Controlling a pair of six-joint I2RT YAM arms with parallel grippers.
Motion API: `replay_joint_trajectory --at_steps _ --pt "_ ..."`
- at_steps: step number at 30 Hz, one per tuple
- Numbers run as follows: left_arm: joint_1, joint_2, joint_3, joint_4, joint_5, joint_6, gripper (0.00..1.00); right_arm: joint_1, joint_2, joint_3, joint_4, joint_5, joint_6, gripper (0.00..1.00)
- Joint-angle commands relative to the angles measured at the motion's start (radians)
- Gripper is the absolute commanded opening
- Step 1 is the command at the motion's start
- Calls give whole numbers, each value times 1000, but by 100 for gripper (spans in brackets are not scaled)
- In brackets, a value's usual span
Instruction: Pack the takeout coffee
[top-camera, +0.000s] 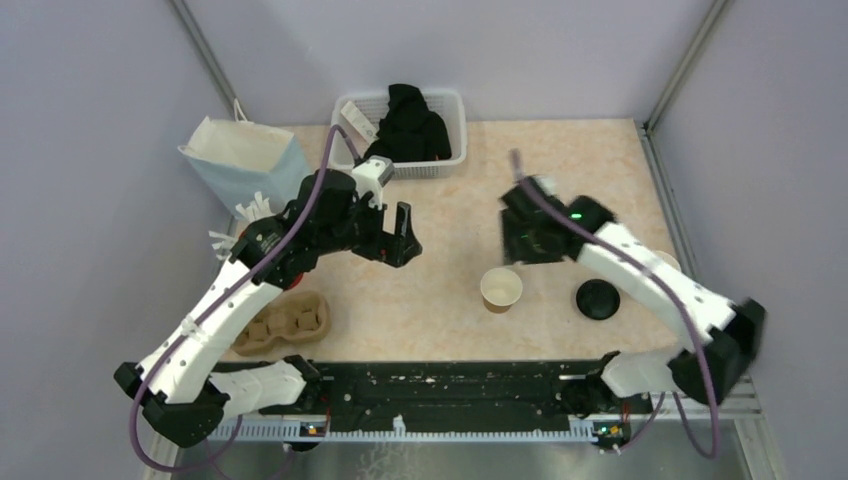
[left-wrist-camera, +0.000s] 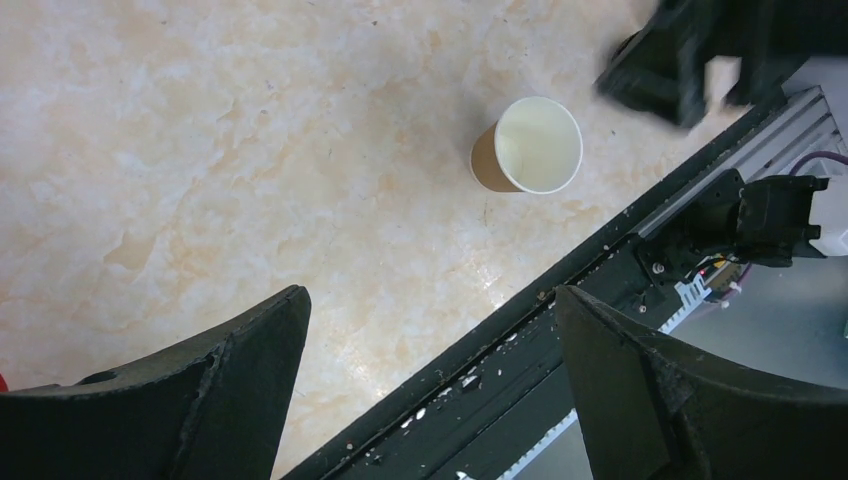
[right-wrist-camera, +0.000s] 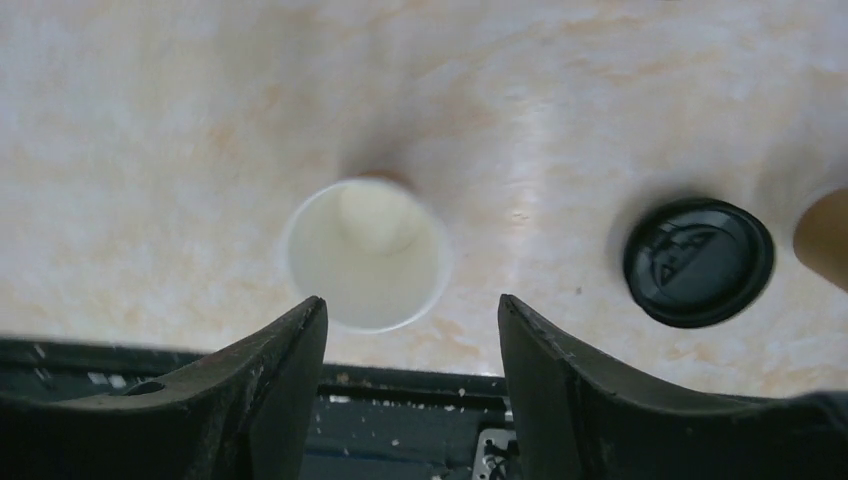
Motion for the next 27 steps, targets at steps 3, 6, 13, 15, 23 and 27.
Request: replay_joint_trajectory --at_steps 3,6,13,15,23,27 --pt "1 52 77 26 39 15 98 -569 -302 -281 60 -256 -71 64" --pt "1 88 105 30 61 31 98 -736 -287 -370 72 -320 -136 64" --pt "2 171 134 59 141 47 98 -802 -162 -443 151 -346 -161 58" --pt "1 194 147 58 156 58 98 -803 -114 -456 168 -344 -163 53" --pt "3 230 174 42 162 100 98 -805 -32 -468 228 -296 -153 33" --pt "3 231 174 40 158 107 98 -806 -7 -466 249 -279 -151 26"
